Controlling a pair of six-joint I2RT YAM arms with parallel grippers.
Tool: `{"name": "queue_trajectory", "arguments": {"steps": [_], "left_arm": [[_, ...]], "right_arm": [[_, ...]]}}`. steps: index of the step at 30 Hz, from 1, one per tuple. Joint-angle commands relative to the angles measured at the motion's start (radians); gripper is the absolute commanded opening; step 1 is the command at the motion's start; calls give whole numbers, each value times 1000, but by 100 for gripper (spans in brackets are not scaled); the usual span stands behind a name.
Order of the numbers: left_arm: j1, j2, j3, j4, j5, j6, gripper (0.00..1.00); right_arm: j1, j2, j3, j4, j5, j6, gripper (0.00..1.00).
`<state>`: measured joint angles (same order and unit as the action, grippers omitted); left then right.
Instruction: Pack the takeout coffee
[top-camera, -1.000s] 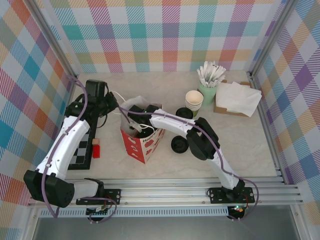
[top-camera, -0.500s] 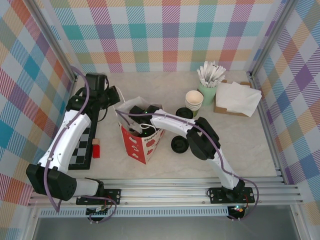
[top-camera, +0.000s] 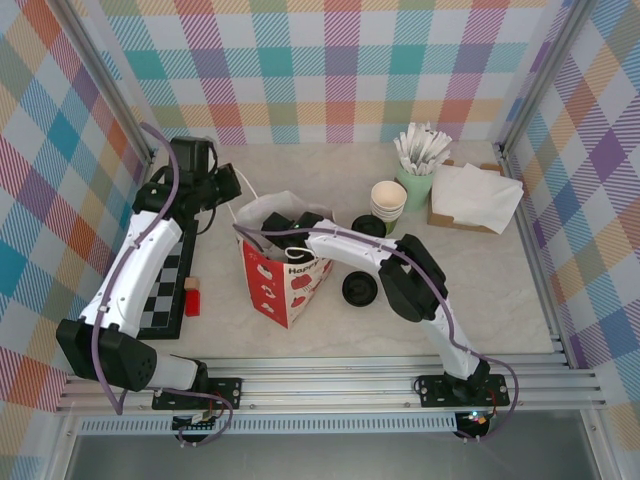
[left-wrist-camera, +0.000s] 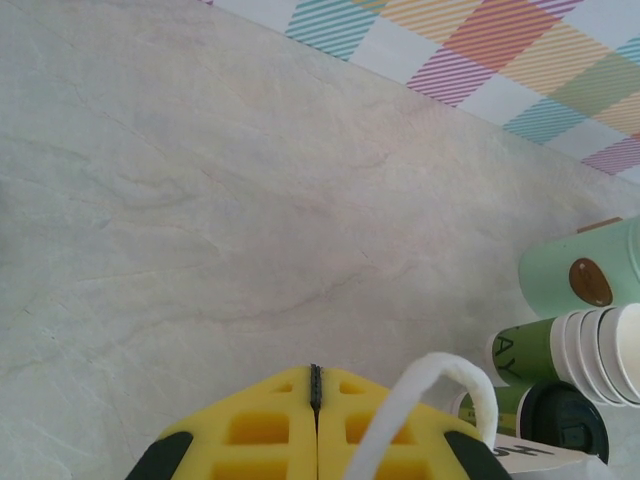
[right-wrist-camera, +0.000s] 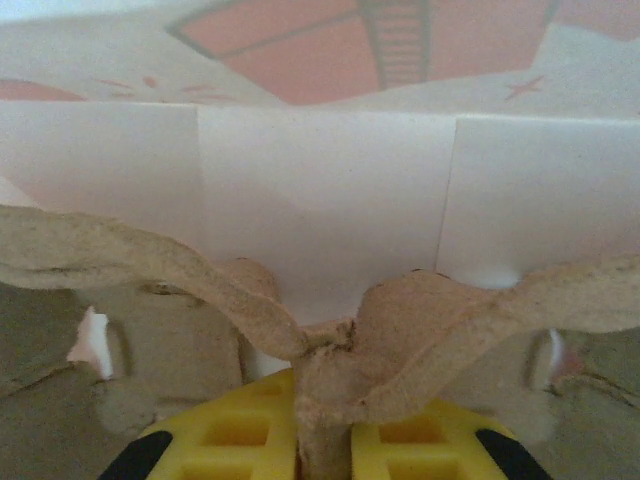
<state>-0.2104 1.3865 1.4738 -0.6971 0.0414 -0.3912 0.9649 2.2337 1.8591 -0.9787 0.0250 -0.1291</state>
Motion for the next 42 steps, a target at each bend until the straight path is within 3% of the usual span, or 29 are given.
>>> {"name": "queue_trajectory", "arguments": {"steps": [1, 5, 19, 24, 31, 39, 42], "left_arm": [[20, -9, -26, 127, 72, 32, 0], [18, -25, -72, 133, 166, 66, 0], [19, -108, -165, 149, 231, 160, 0], [18, -124, -195, 156, 219, 191, 0], [19, -168, -244, 180, 230, 233, 0], [19, -201, -287, 206, 212, 270, 0], [19, -207, -291, 212, 206, 272, 0]], "right_arm": [[9, 51, -29, -35, 48, 58, 18], [8, 35, -44, -9, 53, 106, 22], [9, -8, 8, -20, 87, 113, 47], [9, -62, 11, -15, 87, 130, 71], [9, -112, 28, -20, 81, 162, 85], [8, -167, 39, -42, 56, 181, 86], [7, -172, 19, -49, 29, 172, 69]]}}
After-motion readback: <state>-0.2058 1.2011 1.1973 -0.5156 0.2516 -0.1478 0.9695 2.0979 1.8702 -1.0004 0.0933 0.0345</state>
